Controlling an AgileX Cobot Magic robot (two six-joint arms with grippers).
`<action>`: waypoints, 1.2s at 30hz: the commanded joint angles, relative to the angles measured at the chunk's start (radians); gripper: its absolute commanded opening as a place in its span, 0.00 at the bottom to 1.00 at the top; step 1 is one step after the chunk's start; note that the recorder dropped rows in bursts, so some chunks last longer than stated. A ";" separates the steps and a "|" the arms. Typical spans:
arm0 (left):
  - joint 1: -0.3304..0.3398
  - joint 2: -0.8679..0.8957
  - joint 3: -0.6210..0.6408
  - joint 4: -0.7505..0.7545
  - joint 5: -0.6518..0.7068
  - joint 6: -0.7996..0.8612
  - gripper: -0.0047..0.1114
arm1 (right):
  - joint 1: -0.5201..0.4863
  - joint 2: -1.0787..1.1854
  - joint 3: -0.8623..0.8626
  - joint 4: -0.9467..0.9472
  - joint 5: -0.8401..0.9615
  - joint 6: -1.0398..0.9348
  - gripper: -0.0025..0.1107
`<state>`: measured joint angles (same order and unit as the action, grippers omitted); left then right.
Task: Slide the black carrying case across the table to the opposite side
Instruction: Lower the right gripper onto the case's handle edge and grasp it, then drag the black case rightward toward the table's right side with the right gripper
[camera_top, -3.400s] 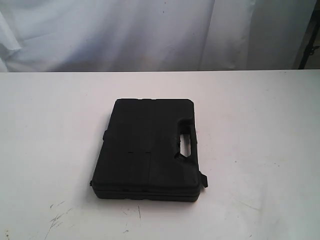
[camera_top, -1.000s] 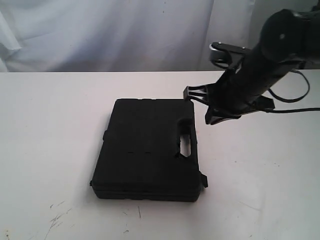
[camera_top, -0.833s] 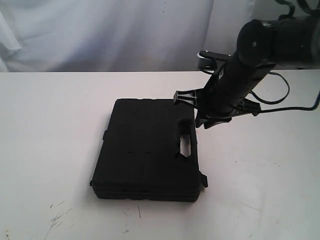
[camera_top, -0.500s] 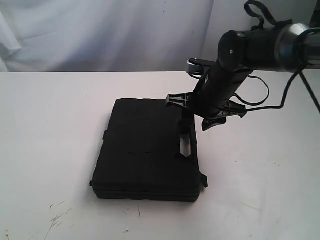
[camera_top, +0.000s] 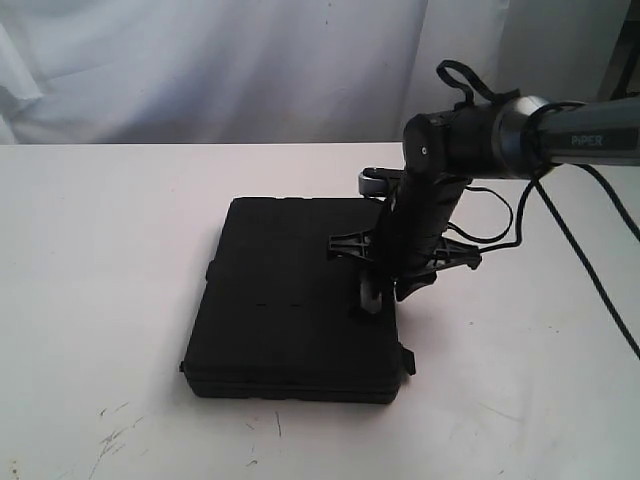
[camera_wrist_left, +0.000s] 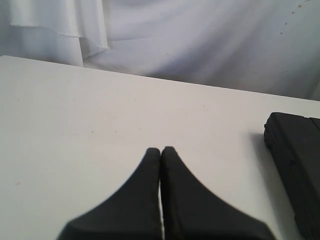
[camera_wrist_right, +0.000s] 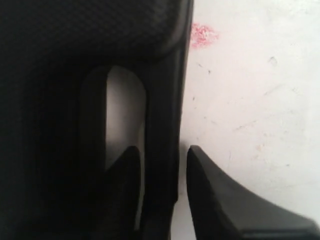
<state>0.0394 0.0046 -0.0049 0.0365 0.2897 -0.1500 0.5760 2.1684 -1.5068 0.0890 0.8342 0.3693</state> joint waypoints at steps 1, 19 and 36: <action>0.002 -0.005 0.005 0.004 -0.005 -0.005 0.04 | 0.001 -0.004 -0.009 -0.022 0.032 -0.006 0.18; 0.002 -0.005 0.005 0.004 -0.005 -0.005 0.04 | -0.111 -0.059 -0.008 -0.101 0.198 -0.044 0.02; 0.002 -0.005 0.005 0.004 -0.005 -0.005 0.04 | -0.254 -0.089 0.028 -0.232 0.236 -0.093 0.02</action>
<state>0.0394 0.0046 -0.0049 0.0365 0.2897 -0.1500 0.3471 2.1003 -1.4965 -0.1014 1.0731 0.3009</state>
